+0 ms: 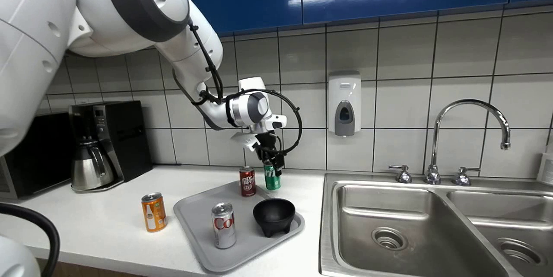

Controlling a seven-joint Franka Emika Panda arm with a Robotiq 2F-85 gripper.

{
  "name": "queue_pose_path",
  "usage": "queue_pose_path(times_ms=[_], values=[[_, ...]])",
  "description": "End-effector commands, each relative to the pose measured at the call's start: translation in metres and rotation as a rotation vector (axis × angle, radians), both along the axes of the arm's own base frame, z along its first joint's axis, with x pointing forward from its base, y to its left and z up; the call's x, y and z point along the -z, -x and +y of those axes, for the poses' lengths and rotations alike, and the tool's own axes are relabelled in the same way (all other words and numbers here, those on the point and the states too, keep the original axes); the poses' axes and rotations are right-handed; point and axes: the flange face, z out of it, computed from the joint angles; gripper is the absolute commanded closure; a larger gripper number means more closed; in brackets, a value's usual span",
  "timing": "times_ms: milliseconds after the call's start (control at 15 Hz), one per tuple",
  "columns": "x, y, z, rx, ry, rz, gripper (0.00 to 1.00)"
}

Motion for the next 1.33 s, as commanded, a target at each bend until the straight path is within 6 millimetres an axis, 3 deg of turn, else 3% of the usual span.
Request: queue_pose_path(times_ms=[0, 1067, 1133, 1267], values=[[-0.004, -0.019, -0.011, 0.035, -0.015, 0.000, 0.62], [0.019, -0.042, -0.031, 0.078, -0.049, 0.033, 0.62], [0.020, -0.042, -0.031, 0.079, -0.049, 0.034, 0.12], [0.019, -0.042, -0.031, 0.078, -0.051, 0.034, 0.04]])
